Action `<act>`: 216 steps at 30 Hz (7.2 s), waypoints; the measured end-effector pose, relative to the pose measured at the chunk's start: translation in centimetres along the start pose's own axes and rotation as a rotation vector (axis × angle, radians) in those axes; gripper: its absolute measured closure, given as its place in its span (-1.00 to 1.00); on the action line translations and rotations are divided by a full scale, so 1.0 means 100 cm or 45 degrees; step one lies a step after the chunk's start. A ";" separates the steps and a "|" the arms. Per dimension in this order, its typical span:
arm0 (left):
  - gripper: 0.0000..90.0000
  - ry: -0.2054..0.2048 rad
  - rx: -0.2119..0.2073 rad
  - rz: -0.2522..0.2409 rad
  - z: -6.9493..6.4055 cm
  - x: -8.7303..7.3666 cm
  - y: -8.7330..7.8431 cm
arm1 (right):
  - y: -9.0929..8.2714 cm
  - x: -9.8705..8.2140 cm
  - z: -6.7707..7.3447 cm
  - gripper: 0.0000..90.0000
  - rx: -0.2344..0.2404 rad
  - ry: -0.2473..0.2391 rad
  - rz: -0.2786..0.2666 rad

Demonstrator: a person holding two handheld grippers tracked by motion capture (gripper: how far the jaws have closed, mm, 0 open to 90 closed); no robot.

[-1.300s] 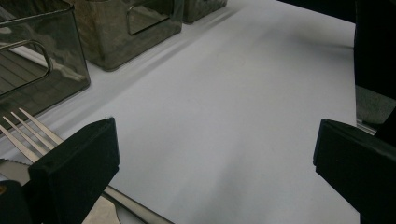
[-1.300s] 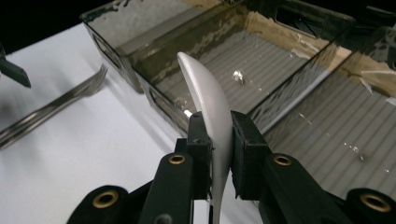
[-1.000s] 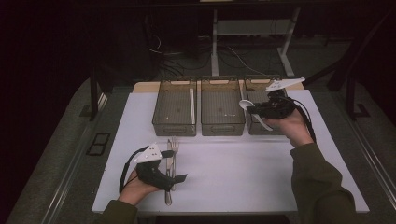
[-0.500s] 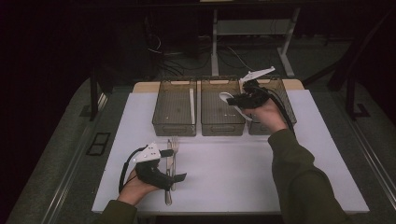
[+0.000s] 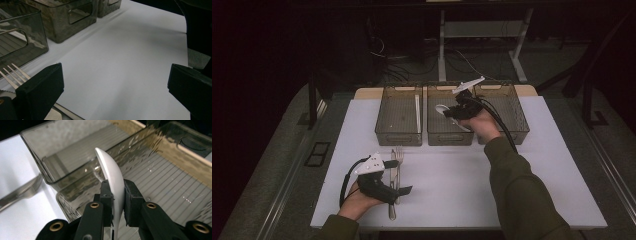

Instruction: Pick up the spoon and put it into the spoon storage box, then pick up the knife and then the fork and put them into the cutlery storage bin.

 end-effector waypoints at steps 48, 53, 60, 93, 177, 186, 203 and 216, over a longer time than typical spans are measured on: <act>-1.00 0.014 0.019 0.032 0.000 -0.004 0.002 | -0.073 -0.080 0.035 -0.28 0.070 0.099 -0.191; -1.00 0.017 0.023 0.034 0.001 -0.004 0.002 | -0.084 -0.089 0.041 -0.37 0.064 0.100 -0.217; -1.00 0.018 0.024 0.037 0.001 -0.004 0.002 | -0.092 -0.111 0.048 -0.49 0.052 0.114 -0.235; -0.93 0.022 0.063 0.052 0.002 -0.005 -0.002 | -0.121 -0.216 0.067 -0.62 -0.111 0.155 -0.255; 0.97 0.082 0.257 0.360 0.029 0.016 0.129 | -0.121 -0.217 0.070 -0.61 -0.144 0.102 -0.232; 0.97 0.129 0.103 0.349 -0.015 0.022 0.143 | -0.122 -0.217 0.070 -0.62 -0.143 0.097 -0.232; 0.88 0.133 0.027 0.287 -0.031 0.036 0.131 | -0.122 -0.217 0.070 -0.62 -0.143 0.099 -0.231; 0.53 0.156 -0.058 0.268 -0.019 0.022 0.065 | -0.122 -0.217 0.070 -0.62 -0.147 0.102 -0.231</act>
Point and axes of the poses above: each handheld gripper's, and its own axes: y roughly forward along the jaws, x roughly out of its top, z roughly to its left, the point moved 8 cm from there along y, roughly forward along the jaws, and after that the axes turned 14 degrees about x, right-handed, at the moved point
